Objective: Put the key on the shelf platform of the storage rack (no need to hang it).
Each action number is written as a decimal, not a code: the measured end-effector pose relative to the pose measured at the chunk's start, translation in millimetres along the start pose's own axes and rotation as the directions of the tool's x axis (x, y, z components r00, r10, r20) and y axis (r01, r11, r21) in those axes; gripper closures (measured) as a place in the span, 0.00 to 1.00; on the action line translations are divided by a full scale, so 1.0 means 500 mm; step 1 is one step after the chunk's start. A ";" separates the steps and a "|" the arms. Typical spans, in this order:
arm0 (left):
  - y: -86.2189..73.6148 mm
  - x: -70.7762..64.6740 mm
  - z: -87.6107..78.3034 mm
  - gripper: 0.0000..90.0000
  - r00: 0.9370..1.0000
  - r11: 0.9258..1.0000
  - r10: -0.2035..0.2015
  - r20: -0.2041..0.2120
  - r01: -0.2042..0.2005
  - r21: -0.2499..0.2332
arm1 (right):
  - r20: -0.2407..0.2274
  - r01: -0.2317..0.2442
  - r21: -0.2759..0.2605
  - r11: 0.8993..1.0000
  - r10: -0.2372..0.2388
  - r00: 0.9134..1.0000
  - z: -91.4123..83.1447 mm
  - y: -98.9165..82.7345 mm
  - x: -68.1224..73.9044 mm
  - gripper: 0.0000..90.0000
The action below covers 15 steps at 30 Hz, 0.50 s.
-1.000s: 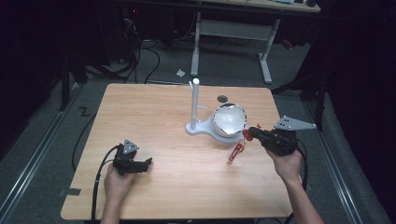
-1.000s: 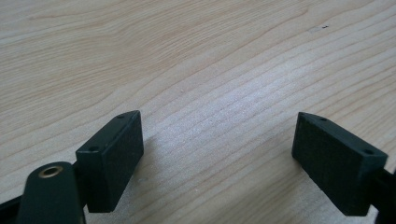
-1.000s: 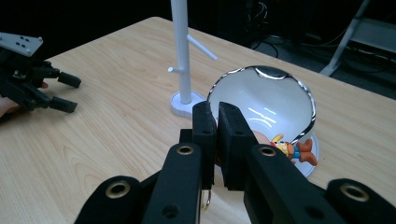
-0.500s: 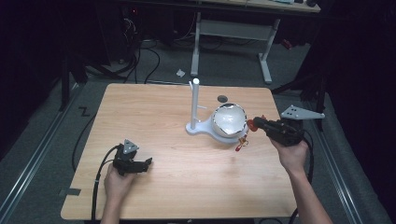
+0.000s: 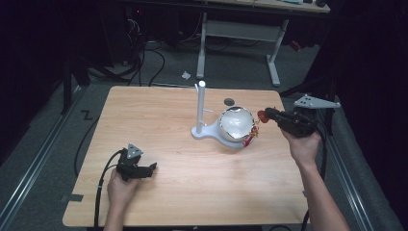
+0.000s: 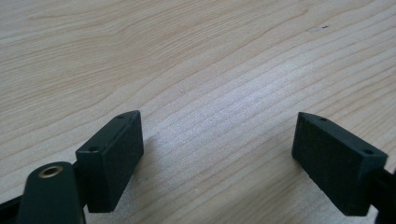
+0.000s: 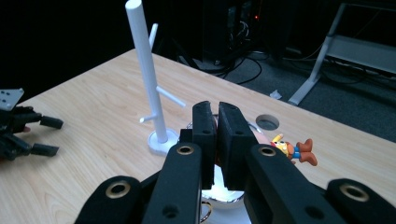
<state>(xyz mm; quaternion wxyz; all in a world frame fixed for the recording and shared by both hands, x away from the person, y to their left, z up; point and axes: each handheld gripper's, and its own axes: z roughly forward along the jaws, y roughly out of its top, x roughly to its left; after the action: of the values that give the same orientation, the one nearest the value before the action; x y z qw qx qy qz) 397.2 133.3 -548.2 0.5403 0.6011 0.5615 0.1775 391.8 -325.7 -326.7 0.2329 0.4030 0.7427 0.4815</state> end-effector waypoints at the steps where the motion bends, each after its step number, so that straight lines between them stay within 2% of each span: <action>1: 0.000 0.000 0.000 0.19 1.000 1.000 0.000 0.000 0.000 0.000 | 0.007 -0.002 0.001 1.000 0.002 1.000 0.003 0.007 -0.001 0.96; 15: 0.000 0.000 0.000 0.19 1.000 1.000 0.000 0.000 0.000 0.001 | 0.039 -0.023 0.013 1.000 0.022 0.999 0.040 0.032 -0.021 0.96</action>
<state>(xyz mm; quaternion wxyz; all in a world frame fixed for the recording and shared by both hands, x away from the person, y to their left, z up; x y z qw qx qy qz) 397.2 133.4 -548.2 0.5401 0.6014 0.5614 0.1775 418.2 -320.3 -321.2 0.2391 0.4221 0.7366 0.4712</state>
